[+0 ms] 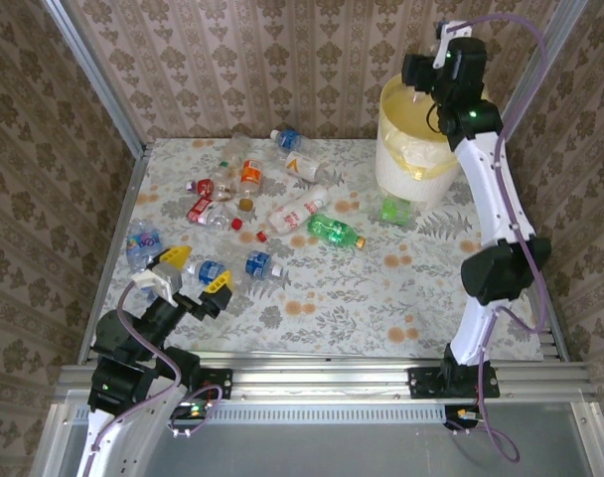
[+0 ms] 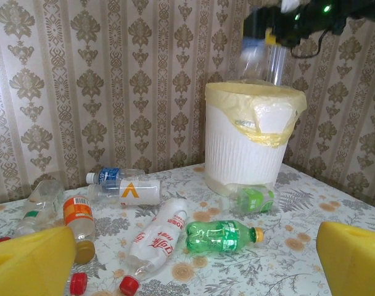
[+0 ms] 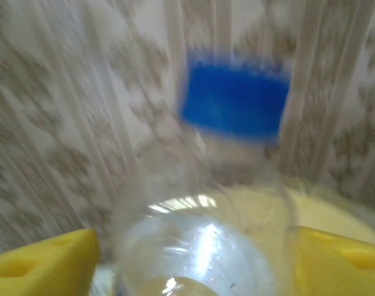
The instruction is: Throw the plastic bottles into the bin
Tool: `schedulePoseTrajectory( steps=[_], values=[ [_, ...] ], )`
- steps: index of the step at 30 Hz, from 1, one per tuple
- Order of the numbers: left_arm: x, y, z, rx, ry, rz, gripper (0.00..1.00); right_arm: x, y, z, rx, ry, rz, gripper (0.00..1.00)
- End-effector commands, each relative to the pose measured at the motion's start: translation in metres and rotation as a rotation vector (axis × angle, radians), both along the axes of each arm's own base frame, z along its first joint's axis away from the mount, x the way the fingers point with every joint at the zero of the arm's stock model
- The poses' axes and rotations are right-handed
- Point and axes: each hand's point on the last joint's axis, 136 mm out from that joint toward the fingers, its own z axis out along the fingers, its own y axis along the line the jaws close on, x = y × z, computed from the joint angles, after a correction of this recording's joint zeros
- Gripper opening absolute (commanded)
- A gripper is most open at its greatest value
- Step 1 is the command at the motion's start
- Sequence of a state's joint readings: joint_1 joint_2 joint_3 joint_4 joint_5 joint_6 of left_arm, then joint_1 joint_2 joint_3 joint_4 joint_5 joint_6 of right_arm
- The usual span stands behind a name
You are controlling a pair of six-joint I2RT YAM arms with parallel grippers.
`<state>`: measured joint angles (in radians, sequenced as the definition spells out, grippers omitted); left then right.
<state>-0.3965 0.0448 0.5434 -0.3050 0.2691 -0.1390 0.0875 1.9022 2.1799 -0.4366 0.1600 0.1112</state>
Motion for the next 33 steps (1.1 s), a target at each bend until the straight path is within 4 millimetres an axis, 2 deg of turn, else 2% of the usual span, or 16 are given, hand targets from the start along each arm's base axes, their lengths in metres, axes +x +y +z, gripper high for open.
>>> schedulePoseTrajectory(
  steps=[1, 5, 8, 12, 18, 22, 25, 33],
  values=[
    [0.004, 0.001, 0.0, -0.006, 0.011, 0.014, 1.0, -0.032, -0.016, -0.026, 0.017, 0.177, -0.083, 0.87],
    [0.004, 0.0, -0.002, -0.002, 0.024, 0.007, 1.0, -0.059, -0.012, 0.0, 0.059, 0.11, -0.049, 0.92],
    [0.005, -0.001, -0.002, -0.001, 0.028, 0.003, 1.0, -0.081, -0.003, 0.006, 0.078, 0.106, 0.013, 0.95],
    [0.004, -0.001, -0.002, -0.002, 0.027, 0.003, 1.0, -0.107, 0.01, -0.009, 0.088, 0.168, 0.096, 1.0],
    [0.004, -0.001, -0.002, -0.001, 0.028, 0.003, 1.0, -0.136, 0.028, -0.033, 0.167, 0.238, 0.188, 1.0],
    [0.005, 0.001, -0.003, 0.001, 0.033, 0.017, 1.0, -0.148, 0.031, -0.059, 0.201, 0.309, 0.201, 1.0],
    [0.005, 0.003, -0.002, 0.001, 0.034, 0.023, 1.0, -0.153, 0.024, -0.087, 0.247, 0.362, 0.167, 1.0],
    [0.005, 0.002, -0.003, 0.005, 0.034, 0.019, 1.0, -0.15, 0.0, -0.188, 0.381, 0.498, 0.109, 1.0]
  ],
)
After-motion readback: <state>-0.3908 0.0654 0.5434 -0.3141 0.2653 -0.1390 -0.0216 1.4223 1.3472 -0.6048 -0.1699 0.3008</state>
